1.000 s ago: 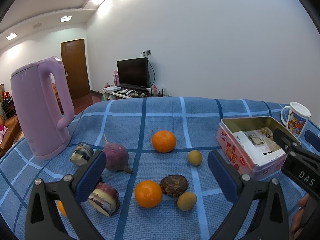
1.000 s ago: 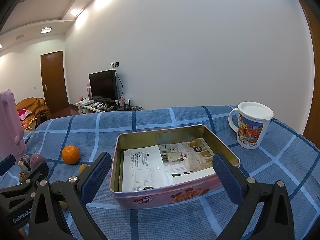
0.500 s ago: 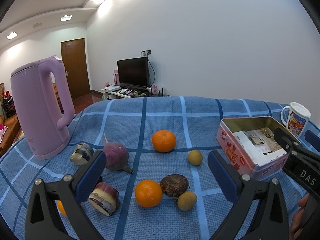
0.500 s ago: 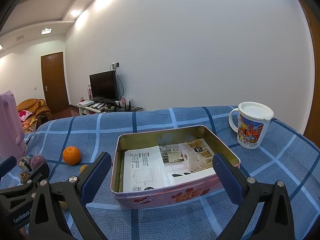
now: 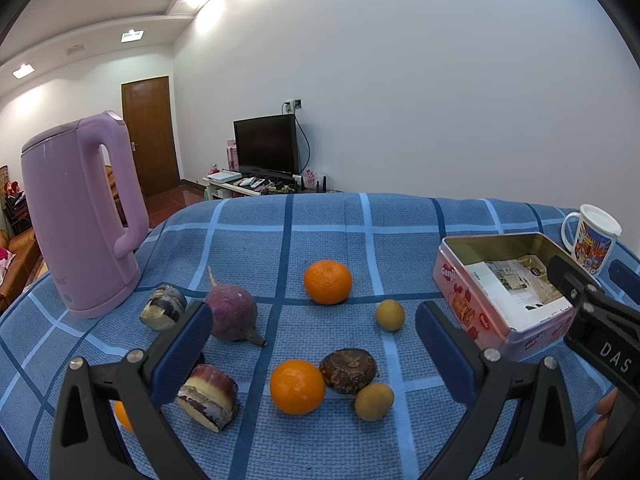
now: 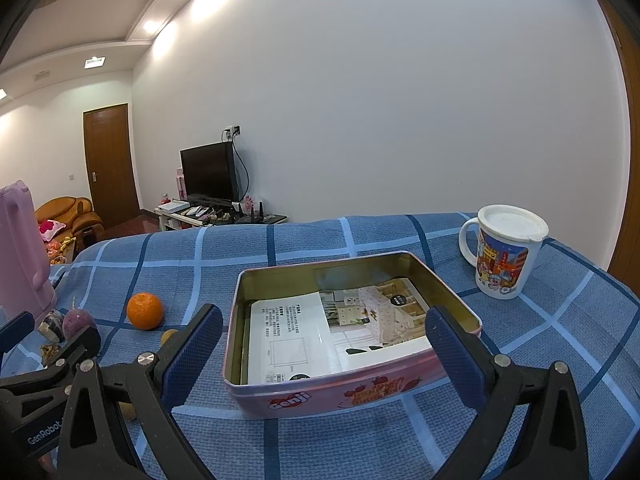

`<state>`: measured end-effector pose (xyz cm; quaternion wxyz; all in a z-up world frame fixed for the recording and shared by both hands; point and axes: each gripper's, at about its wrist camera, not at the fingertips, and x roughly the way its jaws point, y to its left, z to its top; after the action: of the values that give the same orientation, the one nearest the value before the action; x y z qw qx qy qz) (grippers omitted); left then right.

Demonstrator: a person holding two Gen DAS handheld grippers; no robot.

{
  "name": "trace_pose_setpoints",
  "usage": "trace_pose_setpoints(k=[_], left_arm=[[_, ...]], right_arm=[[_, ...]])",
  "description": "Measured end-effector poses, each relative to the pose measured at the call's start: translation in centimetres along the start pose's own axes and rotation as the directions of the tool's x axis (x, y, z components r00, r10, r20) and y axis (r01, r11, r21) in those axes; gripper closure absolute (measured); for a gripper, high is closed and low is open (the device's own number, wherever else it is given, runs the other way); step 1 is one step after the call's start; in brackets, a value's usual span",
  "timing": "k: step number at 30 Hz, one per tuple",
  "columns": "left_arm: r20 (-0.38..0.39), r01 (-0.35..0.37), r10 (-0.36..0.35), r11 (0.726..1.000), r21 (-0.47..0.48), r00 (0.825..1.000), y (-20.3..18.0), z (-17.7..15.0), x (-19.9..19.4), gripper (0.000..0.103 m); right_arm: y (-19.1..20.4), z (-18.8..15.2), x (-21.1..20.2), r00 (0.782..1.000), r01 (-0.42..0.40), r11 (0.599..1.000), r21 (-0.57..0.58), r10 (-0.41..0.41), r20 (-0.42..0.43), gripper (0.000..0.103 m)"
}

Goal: Organize fruits

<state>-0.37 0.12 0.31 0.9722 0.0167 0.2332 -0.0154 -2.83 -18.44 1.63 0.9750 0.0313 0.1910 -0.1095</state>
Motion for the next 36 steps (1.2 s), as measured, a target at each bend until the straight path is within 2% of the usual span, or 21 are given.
trace_pose_setpoints(k=[22,30,36], left_arm=[[-0.013,0.001,-0.002,1.0,-0.018,1.0,0.3,0.0,0.1,0.0],[-0.035,0.008,-0.01,0.998,-0.06,0.999,1.4,-0.4,-0.1,0.0],[-0.077,0.0,-0.002,1.0,-0.031,0.997,3.3,-1.3,-1.0,0.0]], right_arm=[[0.4,-0.1,-0.2,1.0,-0.025,1.0,-0.015,0.025,0.002,0.001],[0.9,-0.5,-0.1,0.996,-0.088,0.996,-0.031,0.087,-0.016,0.001],[1.3,-0.7,0.0,0.991,-0.128,0.991,-0.036,0.127,-0.038,0.001]])
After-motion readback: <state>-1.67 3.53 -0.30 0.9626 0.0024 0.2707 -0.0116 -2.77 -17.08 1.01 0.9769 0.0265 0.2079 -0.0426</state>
